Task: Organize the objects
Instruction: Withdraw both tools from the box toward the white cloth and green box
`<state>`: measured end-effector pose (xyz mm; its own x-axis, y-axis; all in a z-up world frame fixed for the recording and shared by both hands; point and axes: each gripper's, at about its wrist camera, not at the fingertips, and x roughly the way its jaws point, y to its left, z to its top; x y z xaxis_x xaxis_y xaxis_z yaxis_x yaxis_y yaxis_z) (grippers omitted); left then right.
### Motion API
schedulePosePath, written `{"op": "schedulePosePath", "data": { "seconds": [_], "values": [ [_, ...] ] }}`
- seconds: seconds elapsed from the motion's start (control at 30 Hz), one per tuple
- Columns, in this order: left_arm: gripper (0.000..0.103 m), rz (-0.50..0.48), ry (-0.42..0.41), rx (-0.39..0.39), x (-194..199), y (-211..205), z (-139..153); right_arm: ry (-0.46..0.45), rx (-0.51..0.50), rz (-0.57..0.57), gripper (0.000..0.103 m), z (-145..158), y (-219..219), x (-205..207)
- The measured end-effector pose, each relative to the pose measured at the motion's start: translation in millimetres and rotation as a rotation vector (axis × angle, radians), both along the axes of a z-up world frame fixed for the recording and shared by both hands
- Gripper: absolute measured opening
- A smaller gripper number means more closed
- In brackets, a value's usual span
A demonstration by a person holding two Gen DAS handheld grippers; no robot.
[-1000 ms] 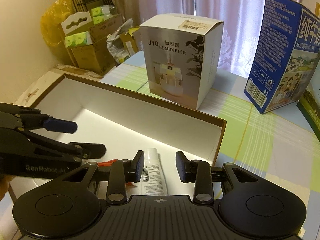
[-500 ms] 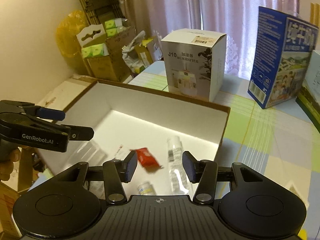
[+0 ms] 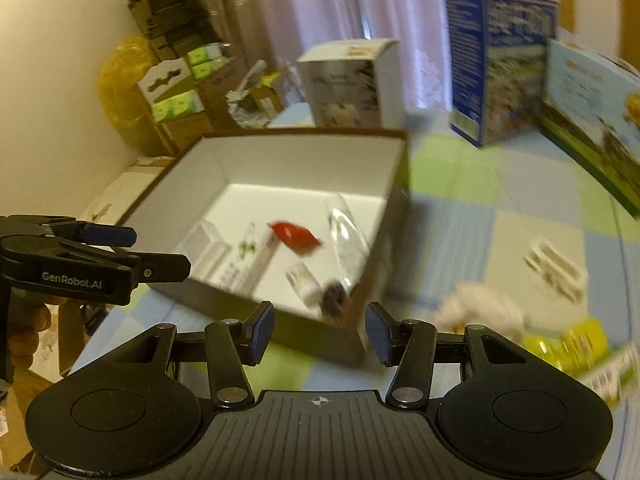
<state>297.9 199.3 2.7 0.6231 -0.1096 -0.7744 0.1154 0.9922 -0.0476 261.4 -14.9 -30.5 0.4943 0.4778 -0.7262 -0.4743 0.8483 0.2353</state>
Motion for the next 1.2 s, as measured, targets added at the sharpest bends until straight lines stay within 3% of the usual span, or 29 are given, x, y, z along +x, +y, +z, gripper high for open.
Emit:
{"op": "schedulePosePath", "data": {
  "seconds": [0.23,0.63,0.9,1.2],
  "values": [
    [0.092,-0.124,0.013,-0.026,-27,-43,-8,0.047,-0.010,-0.130,0.048,-6,-52,-32],
    [0.092,-0.311,0.050,-0.051,-41,-134,-24,0.116,-0.044,-0.346,0.048,-16,-148,-63],
    [0.089,-0.405,0.066,-0.040,-33,-188,-35,0.145,-0.046,-0.463,0.048,-23,-203,-67],
    [0.086,-0.482,0.060,0.015,5,-227,-41,0.174,-0.039,-0.561,0.048,-31,-246,-61]
  ]
}}
